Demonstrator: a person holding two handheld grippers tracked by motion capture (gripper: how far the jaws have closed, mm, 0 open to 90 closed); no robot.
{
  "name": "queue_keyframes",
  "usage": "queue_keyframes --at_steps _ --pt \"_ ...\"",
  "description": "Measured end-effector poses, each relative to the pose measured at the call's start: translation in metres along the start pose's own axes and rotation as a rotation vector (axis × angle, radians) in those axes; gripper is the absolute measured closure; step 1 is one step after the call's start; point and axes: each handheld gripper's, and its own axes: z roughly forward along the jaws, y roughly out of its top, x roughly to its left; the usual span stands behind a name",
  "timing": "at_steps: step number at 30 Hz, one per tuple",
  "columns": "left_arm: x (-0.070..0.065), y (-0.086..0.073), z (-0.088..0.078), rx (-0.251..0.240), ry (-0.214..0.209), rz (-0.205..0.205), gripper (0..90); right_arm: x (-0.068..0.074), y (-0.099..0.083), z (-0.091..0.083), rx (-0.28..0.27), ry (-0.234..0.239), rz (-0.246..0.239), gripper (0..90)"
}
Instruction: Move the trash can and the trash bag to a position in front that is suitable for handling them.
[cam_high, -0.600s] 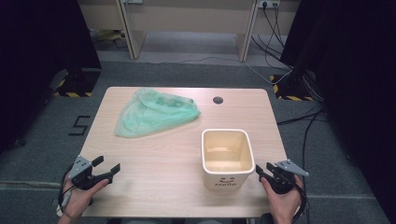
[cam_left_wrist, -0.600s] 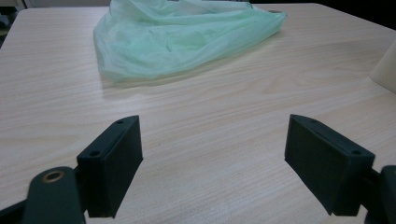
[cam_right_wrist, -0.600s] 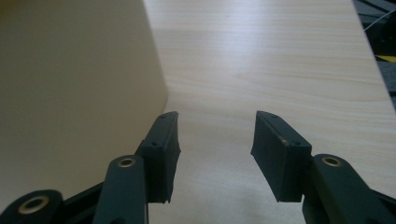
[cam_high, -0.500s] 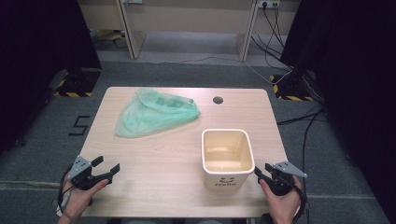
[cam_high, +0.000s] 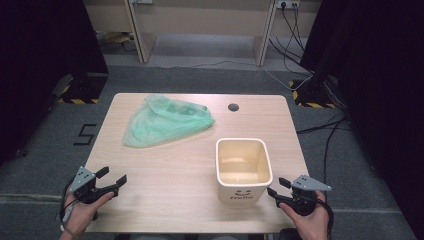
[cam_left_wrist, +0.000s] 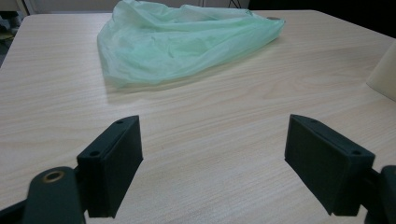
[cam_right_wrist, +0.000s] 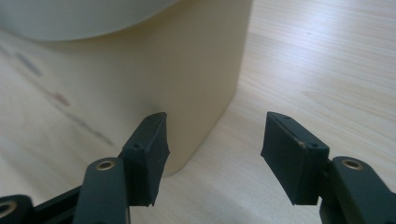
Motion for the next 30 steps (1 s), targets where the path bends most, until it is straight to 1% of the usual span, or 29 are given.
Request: queue_keyframes --at_steps 1,3,7,9,11,12,13,14,15,16,17,18,20,21,23,25,26,28,30 --pt "0.000 0.000 0.000 0.002 -0.001 0.001 18.1 0.001 0.001 0.000 0.016 0.008 -0.009 39.9" --pt "0.000 0.000 0.000 0.000 -0.001 0.001 18.1 0.002 0.001 0.000 0.015 0.024 -0.028 38.9" --pt "0.000 0.000 0.000 0.000 -0.002 -0.002 18.2 0.007 0.002 -0.001 0.046 0.076 -0.064 37.7" --pt "0.000 0.000 0.000 0.000 -0.002 -0.001 18.3 0.010 0.003 0.000 0.056 0.096 -0.076 36.6" --pt "0.000 0.000 0.000 0.000 -0.003 0.000 18.3 0.012 0.004 0.000 0.057 0.103 -0.079 36.6" --pt "0.000 0.000 0.000 0.000 -0.005 0.002 18.3 0.016 0.006 0.002 0.059 0.119 -0.087 36.7" --pt "0.000 0.000 0.000 0.000 -0.005 0.002 18.3 0.016 0.006 0.002 0.059 0.119 -0.087 36.7" --pt "0.000 0.000 0.000 0.000 -0.006 0.005 18.4 0.019 0.009 0.006 0.039 0.132 -0.075 38.8" --pt "0.000 0.000 0.000 0.000 -0.006 0.005 18.4 0.019 0.009 0.006 0.039 0.132 -0.075 38.8" --pt "0.000 0.000 0.000 -0.001 -0.006 0.004 18.4 0.021 0.012 0.013 0.040 0.145 -0.062 40.6" --pt "0.000 0.000 0.000 -0.001 -0.006 0.004 18.4 0.021 0.012 0.013 0.040 0.145 -0.062 40.6" --pt "0.000 0.000 0.000 -0.002 -0.005 0.004 18.4 0.024 0.015 0.019 0.056 0.111 -0.081 44.7" --pt "0.001 0.000 0.000 -0.004 -0.002 0.001 18.4 0.025 0.016 0.022 0.057 0.112 -0.076 46.0" --pt "0.002 0.000 -0.001 -0.004 -0.003 -0.001 18.4 0.027 0.020 0.027 0.048 0.118 -0.073 47.3" --pt "0.002 -0.001 0.000 -0.003 -0.001 -0.003 18.4 0.029 0.025 0.032 0.053 0.119 -0.075 47.2" --pt "0.003 -0.001 0.000 -0.002 -0.001 -0.002 18.5 0.031 0.032 0.039 0.057 0.122 -0.082 47.0" --pt "0.003 -0.001 0.000 -0.002 -0.001 -0.002 18.6 0.031 0.032 0.039 0.057 0.122 -0.082 47.0" --pt "0.003 -0.001 0.000 -0.002 0.001 0.000 18.6 0.034 0.041 0.049 0.063 0.128 -0.097 47.1" --pt "0.003 -0.001 0.000 -0.001 0.002 0.000 18.6 0.035 0.044 0.051 0.062 0.130 -0.098 47.5"
